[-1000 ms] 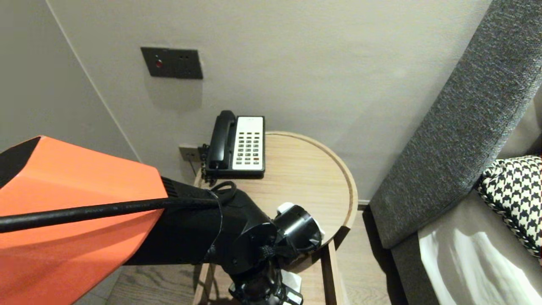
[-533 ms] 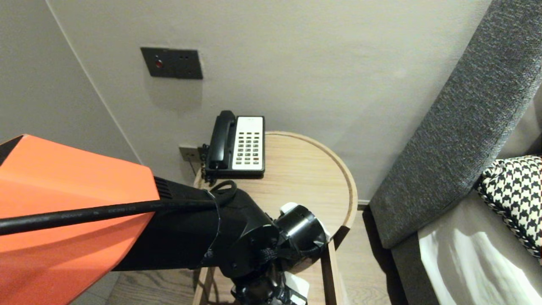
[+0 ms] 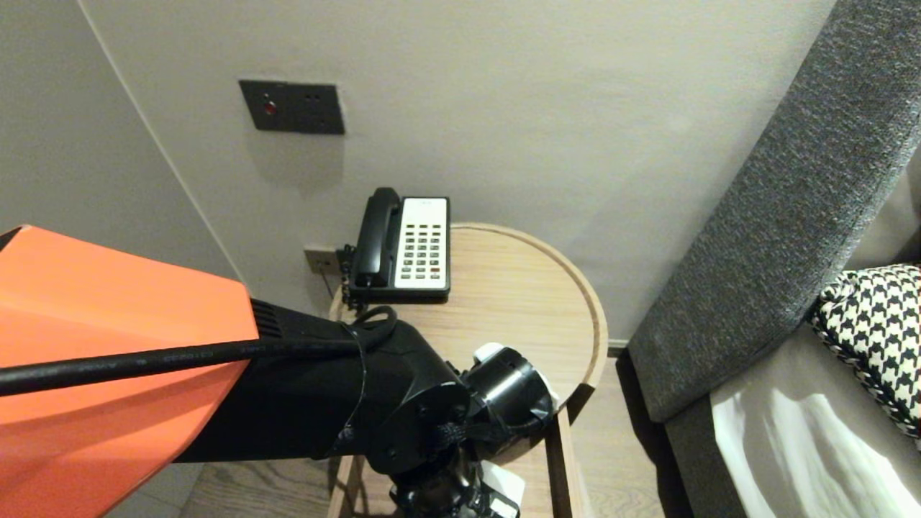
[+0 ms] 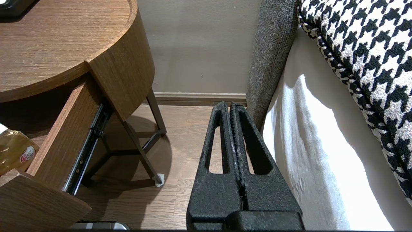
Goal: Take the tissue out of the drawer one by one and place them on the table
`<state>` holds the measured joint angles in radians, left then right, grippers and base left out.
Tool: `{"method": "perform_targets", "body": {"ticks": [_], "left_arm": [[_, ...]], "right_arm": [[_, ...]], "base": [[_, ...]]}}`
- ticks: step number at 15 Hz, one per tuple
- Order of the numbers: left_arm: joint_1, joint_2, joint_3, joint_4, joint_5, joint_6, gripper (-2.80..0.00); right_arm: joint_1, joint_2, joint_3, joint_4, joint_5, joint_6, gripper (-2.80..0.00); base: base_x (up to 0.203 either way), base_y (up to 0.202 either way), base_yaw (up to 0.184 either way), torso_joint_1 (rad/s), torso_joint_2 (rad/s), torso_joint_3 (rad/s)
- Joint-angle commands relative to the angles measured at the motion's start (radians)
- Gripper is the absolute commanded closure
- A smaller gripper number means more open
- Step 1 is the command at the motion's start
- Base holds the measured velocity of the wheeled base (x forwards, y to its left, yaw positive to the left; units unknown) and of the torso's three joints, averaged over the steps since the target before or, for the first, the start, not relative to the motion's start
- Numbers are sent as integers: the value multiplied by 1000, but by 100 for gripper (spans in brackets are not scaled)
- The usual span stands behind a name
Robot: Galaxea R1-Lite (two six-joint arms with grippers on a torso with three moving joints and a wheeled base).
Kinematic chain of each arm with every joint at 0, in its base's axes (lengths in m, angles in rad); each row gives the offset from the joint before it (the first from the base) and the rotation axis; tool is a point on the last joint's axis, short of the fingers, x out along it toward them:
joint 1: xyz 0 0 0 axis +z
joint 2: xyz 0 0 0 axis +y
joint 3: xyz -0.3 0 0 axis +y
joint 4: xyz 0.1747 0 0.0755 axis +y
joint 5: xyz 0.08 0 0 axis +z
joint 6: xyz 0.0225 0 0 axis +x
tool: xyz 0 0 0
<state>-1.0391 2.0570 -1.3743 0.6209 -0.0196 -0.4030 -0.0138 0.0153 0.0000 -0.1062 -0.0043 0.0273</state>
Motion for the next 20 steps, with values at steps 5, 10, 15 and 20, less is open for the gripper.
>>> {"method": "perform_targets", "body": {"ticks": [5, 10, 15, 20], "left_arm": [[-1, 20, 10, -10, -4, -2, -280], [-6, 33, 0, -16, 0, 1, -280], [-16, 42, 5, -18, 4, 2, -280], [-16, 77, 0, -30, 4, 1, -280]], "right_arm": [[0, 2, 40, -1, 0, 0, 0], [0, 2, 40, -3, 0, 0, 0], [0, 2, 40, -1, 0, 0, 0], [0, 2, 40, -1, 0, 0, 0]], "base": [[0, 0, 0, 0, 0, 0], [0, 0, 0, 0, 0, 0], [0, 0, 0, 0, 0, 0], [0, 0, 0, 0, 0, 0]]}}
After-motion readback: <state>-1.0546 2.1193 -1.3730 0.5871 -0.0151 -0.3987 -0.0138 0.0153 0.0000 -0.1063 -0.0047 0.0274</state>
